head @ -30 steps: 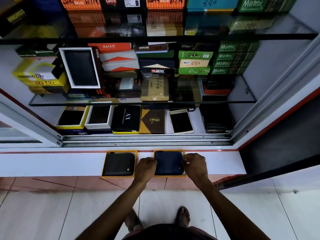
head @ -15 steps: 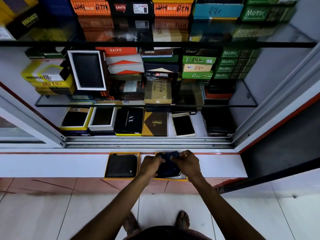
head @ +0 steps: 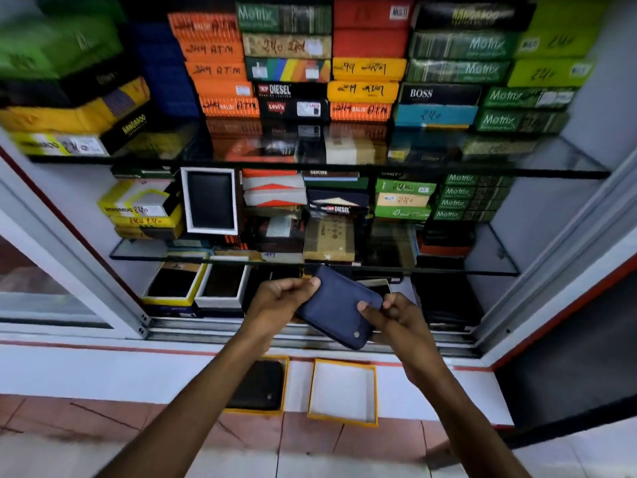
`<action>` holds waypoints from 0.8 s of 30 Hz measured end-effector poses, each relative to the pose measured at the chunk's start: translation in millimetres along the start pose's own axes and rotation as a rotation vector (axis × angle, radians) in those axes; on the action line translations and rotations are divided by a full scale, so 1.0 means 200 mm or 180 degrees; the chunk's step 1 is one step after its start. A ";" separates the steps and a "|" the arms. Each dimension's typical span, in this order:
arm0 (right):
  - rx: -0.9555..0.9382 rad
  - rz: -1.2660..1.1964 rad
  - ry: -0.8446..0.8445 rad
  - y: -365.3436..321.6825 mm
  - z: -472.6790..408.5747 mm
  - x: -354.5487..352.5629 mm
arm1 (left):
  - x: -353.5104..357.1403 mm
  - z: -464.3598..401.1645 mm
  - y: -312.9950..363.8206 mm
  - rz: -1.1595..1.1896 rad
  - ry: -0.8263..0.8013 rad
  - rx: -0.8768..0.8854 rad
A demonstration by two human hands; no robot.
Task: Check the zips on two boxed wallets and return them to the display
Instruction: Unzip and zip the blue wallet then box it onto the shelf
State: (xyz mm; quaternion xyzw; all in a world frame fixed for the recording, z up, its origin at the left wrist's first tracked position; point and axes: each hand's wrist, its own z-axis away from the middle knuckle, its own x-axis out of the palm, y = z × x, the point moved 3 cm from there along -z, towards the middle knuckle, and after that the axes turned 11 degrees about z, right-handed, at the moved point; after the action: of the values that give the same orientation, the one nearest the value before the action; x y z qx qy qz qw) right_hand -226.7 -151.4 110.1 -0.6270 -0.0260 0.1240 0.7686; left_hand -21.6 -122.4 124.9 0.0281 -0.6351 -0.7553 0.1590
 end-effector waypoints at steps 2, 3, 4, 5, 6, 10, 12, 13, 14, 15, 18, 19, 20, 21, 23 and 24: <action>-0.0265 0.0492 -0.0023 -0.11 -0.01 0.00 | -0.02 -0.02 0.10 -0.0048 -0.0125 0.0104; -0.0486 0.0837 0.0076 -0.17 -0.02 -0.01 | -0.03 -0.02 0.14 -0.0107 -0.0197 0.0147; -0.0728 0.1140 0.0176 -0.24 -0.03 -0.01 | -0.04 -0.02 0.19 -0.0214 -0.0276 0.0192; -0.0996 0.1318 0.0198 -0.31 -0.04 -0.01 | -0.04 -0.01 0.23 -0.0318 -0.0350 0.0219; -0.1244 0.1391 0.0087 -0.39 -0.05 0.00 | -0.05 -0.01 0.26 -0.0436 -0.0441 0.0267; -0.1813 0.1821 -0.1002 -0.61 -0.12 0.08 | -0.03 0.02 0.36 -0.0803 -0.0755 0.0431; -0.2002 0.2005 -0.1152 -0.68 -0.15 0.11 | -0.03 0.03 0.41 -0.0951 -0.0850 0.0502; -0.2045 0.2007 -0.1191 -0.70 -0.16 0.11 | -0.04 0.04 0.44 -0.0995 -0.0865 0.0517; -0.2073 0.2018 -0.1236 -0.73 -0.17 0.11 | -0.05 0.04 0.46 -0.1033 -0.0873 0.0540; -0.2118 0.2071 -0.1276 -0.75 -0.17 0.12 | -0.06 0.04 0.48 -0.1077 -0.0890 0.0552; -0.2311 0.2322 -0.1425 -0.81 -0.15 0.14 | -0.08 0.05 0.52 -0.1205 -0.0945 0.0553; -0.2377 0.2389 -0.1431 -0.83 -0.14 0.14 | -0.09 0.05 0.54 -0.1247 -0.0984 0.0539; -0.2450 0.2443 -0.1415 -0.85 -0.14 0.13 | -0.09 0.05 0.55 -0.1285 -0.1042 0.0523; -0.2532 0.2498 -0.1378 -0.87 -0.13 0.12 | -0.10 0.06 0.57 -0.1334 -0.1101 0.0487; -0.2779 0.2701 -0.1277 -0.90 -0.12 0.12 | -0.10 0.06 0.60 -0.1435 -0.1249 0.0367; -0.2928 0.2830 -0.1217 -0.90 -0.11 0.13 | -0.10 0.06 0.62 -0.1496 -0.1345 0.0291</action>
State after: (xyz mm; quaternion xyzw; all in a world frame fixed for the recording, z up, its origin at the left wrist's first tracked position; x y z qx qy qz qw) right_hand -169.3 -199.7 277.9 -0.8090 0.0488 0.5143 0.2804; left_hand 20.2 -122.1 243.5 0.0237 -0.6635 -0.7312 -0.1567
